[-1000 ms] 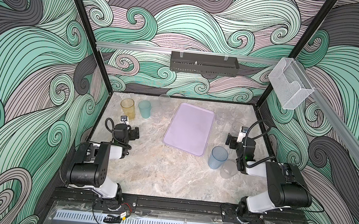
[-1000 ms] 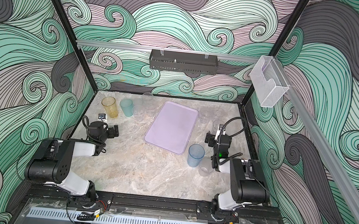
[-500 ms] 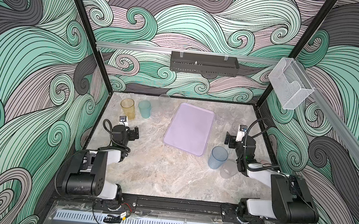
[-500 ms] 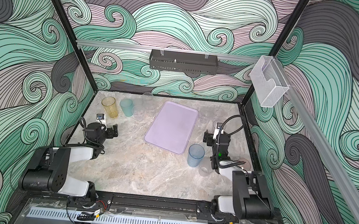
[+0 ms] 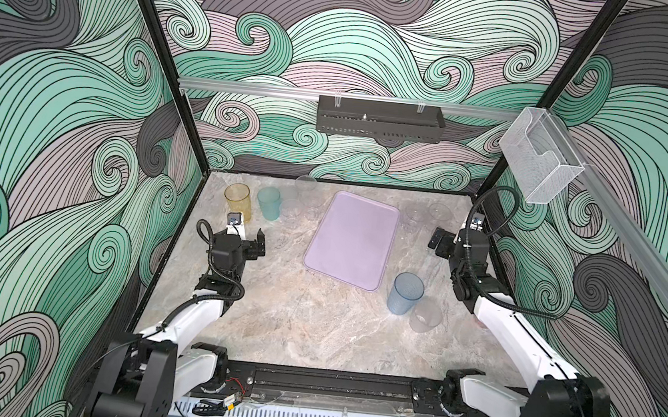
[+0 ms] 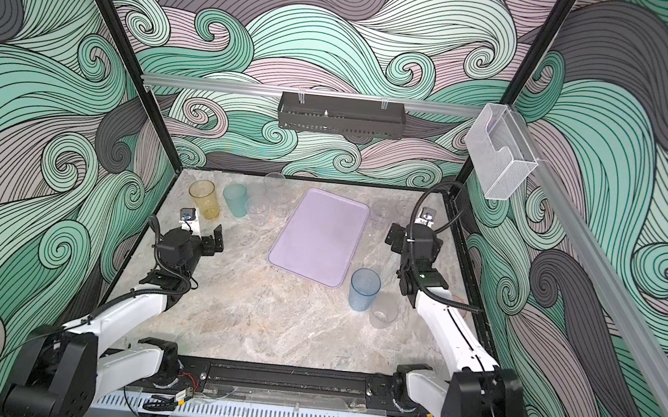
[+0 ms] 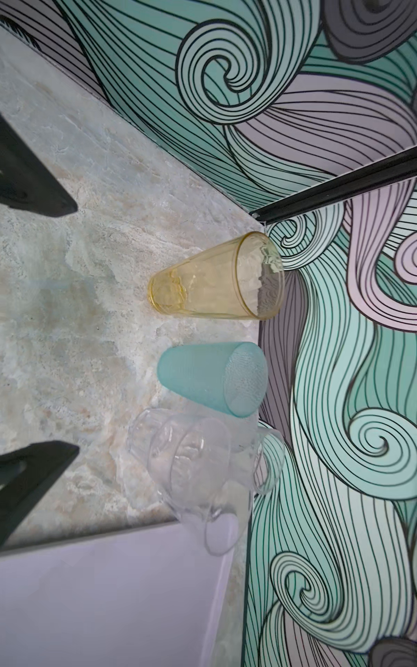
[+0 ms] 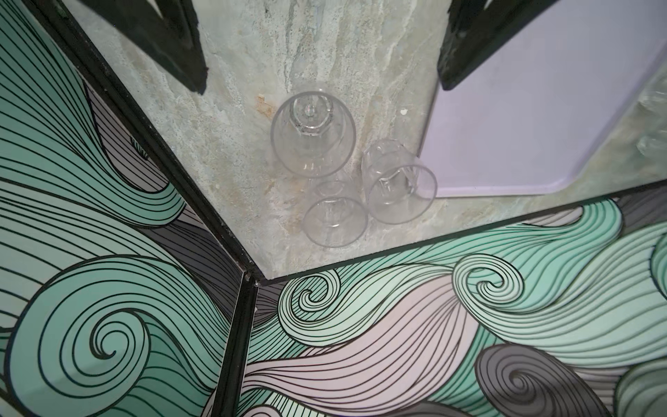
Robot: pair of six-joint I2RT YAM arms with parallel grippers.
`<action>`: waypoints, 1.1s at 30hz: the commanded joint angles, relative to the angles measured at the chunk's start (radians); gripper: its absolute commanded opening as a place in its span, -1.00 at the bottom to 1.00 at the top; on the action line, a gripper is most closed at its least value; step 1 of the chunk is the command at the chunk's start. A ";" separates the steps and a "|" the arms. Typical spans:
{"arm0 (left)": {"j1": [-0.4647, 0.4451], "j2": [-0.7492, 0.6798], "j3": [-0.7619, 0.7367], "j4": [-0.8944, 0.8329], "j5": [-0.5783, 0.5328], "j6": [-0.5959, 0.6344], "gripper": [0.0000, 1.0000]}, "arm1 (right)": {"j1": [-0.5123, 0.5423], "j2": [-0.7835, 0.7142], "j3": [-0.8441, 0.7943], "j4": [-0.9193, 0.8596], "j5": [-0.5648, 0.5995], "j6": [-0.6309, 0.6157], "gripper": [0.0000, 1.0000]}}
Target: Place the glasses into the tray
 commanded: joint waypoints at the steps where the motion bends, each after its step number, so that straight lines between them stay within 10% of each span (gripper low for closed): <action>1: -0.034 -0.060 0.074 -0.109 -0.090 -0.037 0.97 | 0.008 -0.054 0.010 -0.191 -0.037 0.221 0.99; 7: -0.041 -0.097 0.237 -0.377 -0.128 -0.167 0.97 | -0.057 -0.121 -0.005 -0.204 -0.330 0.397 0.99; 18: -0.016 -0.215 0.376 -0.696 -0.347 -0.619 0.97 | 0.089 -0.070 0.176 -0.582 -0.336 0.244 0.97; 27: 0.028 -0.164 0.504 -0.811 0.109 -0.450 0.64 | 0.264 -0.067 0.228 -0.746 -0.288 0.168 0.89; 33: -0.057 -0.096 0.514 -0.974 0.345 -0.459 0.29 | 0.451 -0.031 0.252 -0.834 -0.255 0.148 0.46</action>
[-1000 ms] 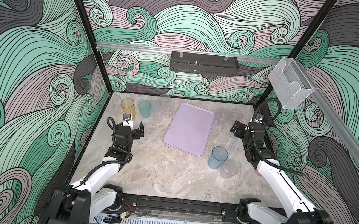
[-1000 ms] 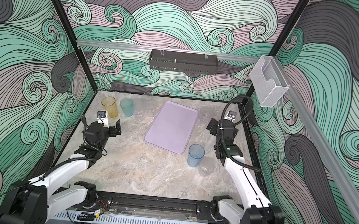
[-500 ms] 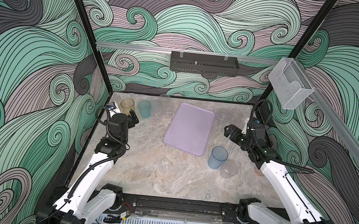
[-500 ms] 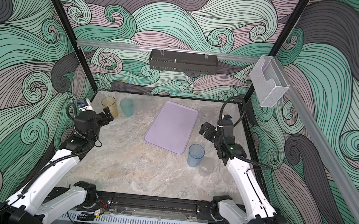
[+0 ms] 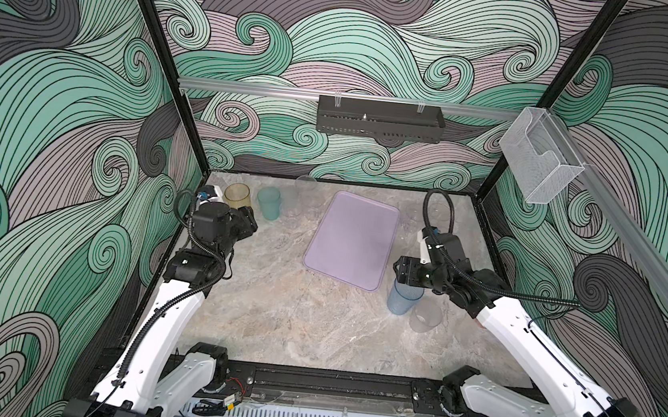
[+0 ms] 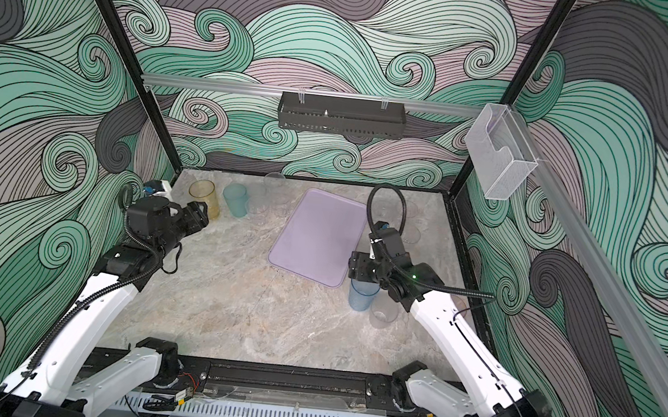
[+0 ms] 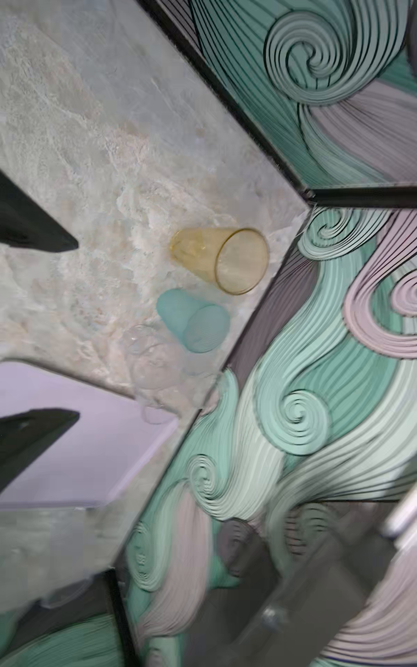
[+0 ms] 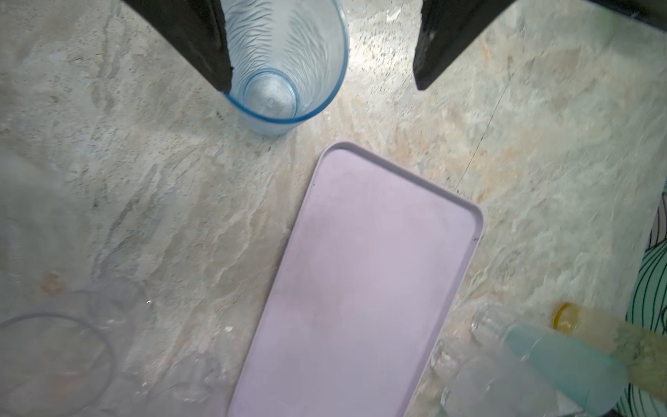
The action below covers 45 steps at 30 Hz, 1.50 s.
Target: Place the glasses into the tray
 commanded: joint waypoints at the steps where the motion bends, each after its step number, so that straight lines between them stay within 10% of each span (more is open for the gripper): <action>1: -0.094 0.026 0.001 -0.163 0.161 -0.004 0.27 | 0.085 0.021 0.022 -0.094 0.055 -0.021 0.38; 12: -0.434 0.064 -0.148 -0.021 -0.008 -0.081 0.27 | 0.176 0.120 0.134 -0.132 0.131 -0.060 0.16; 21: -0.634 0.434 0.007 0.140 0.042 -0.090 0.27 | 0.176 0.115 0.162 -0.148 0.156 -0.064 0.31; 32: -0.693 0.899 0.317 0.150 0.162 -0.061 0.21 | 0.174 0.072 0.124 -0.133 0.188 -0.040 0.39; 45: -0.691 0.799 0.023 0.190 0.078 -0.150 0.07 | 0.173 0.082 0.145 -0.111 0.201 -0.055 0.45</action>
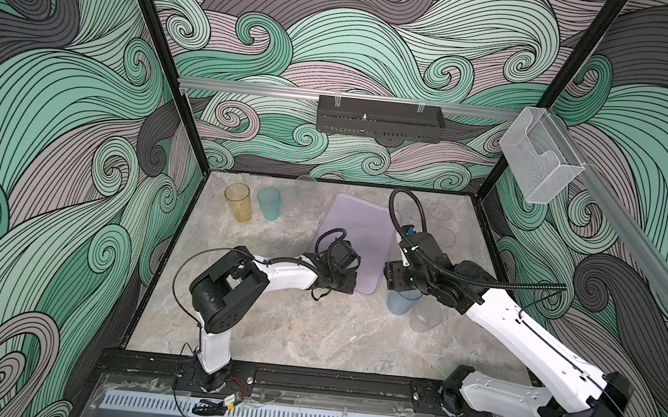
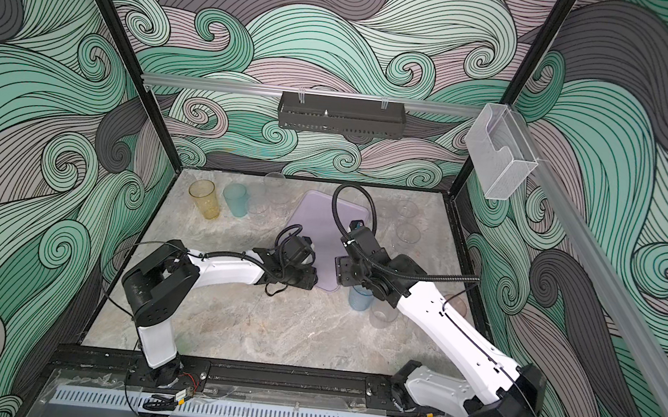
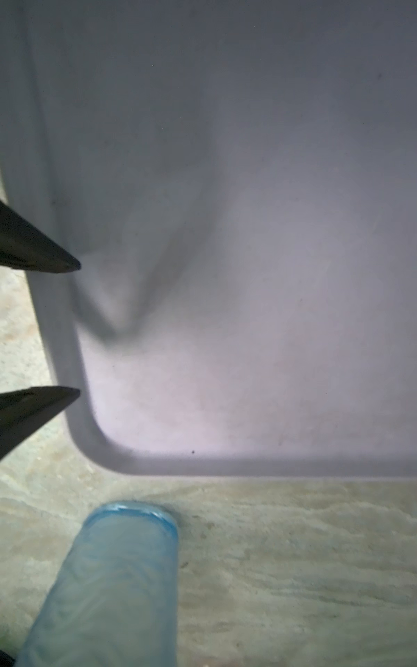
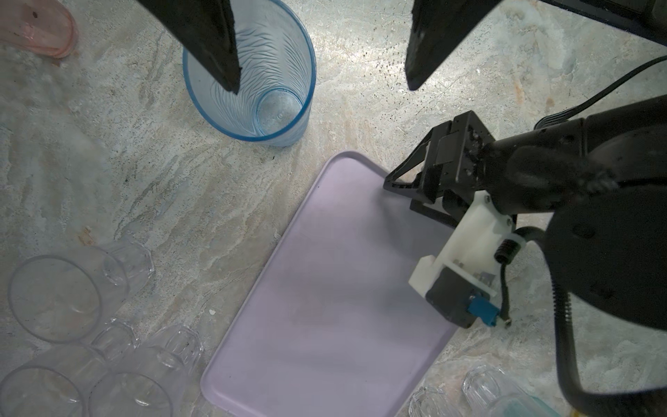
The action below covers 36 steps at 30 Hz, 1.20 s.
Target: Place the glasses into the tray
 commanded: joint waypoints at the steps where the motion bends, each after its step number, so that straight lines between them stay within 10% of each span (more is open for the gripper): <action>1: -0.001 -0.075 -0.105 -0.060 -0.059 -0.060 0.07 | 0.000 0.003 0.011 0.011 0.021 -0.009 0.45; 19: 0.428 -0.635 -0.536 -0.236 -0.183 -0.313 0.12 | 0.006 0.037 0.046 0.013 -0.027 -0.022 0.45; 24: 0.464 -0.778 -0.459 -0.386 -0.336 -0.286 0.22 | 0.040 0.171 0.124 0.010 -0.073 -0.048 0.45; 36: 0.387 -0.903 -0.360 -0.640 -0.232 -0.266 0.27 | -0.033 0.690 0.502 0.047 -0.162 -0.144 0.53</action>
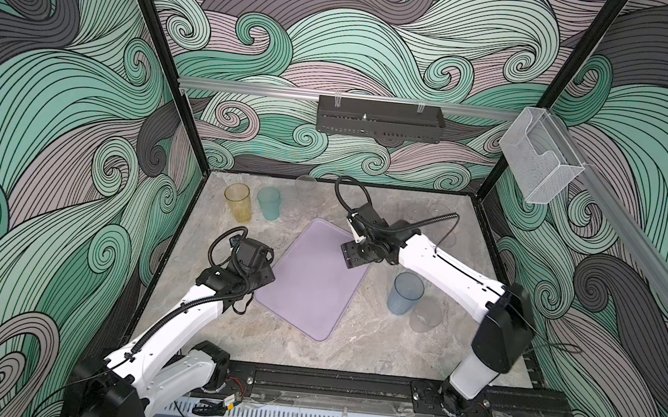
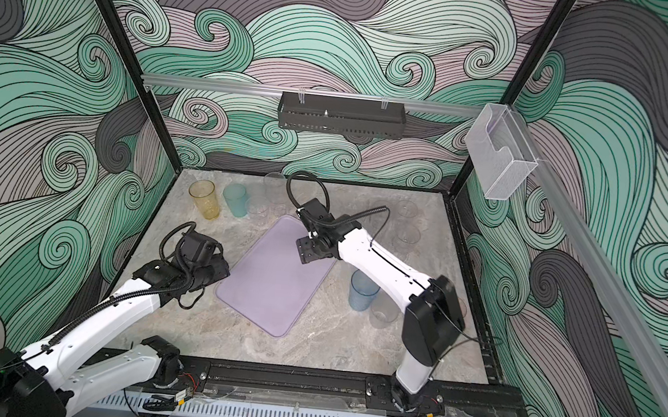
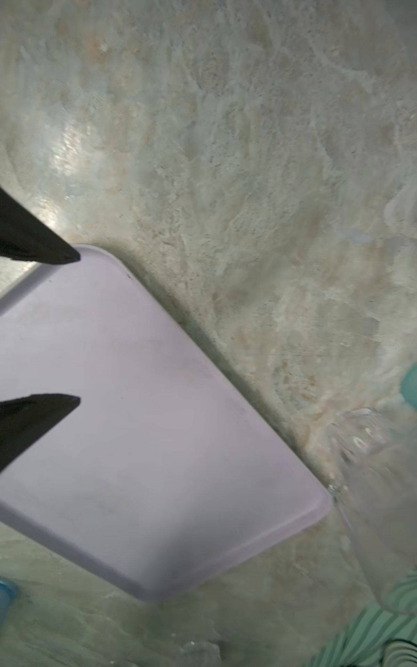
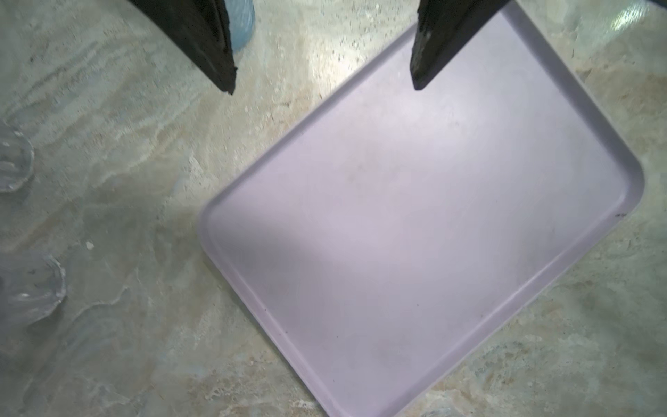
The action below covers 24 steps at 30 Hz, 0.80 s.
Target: Place the glasses into the tray
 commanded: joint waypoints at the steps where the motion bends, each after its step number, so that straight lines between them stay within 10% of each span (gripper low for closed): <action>1: -0.051 -0.080 -0.029 -0.149 -0.004 -0.049 0.29 | -0.063 0.114 0.126 0.008 -0.074 -0.028 0.53; 11: -0.294 -0.046 -0.130 -0.002 0.018 -0.222 0.39 | -0.185 0.509 0.515 -0.072 -0.217 0.025 0.57; 24: -0.314 0.098 -0.164 0.160 0.000 -0.264 0.32 | -0.226 0.690 0.667 -0.117 -0.261 0.022 0.62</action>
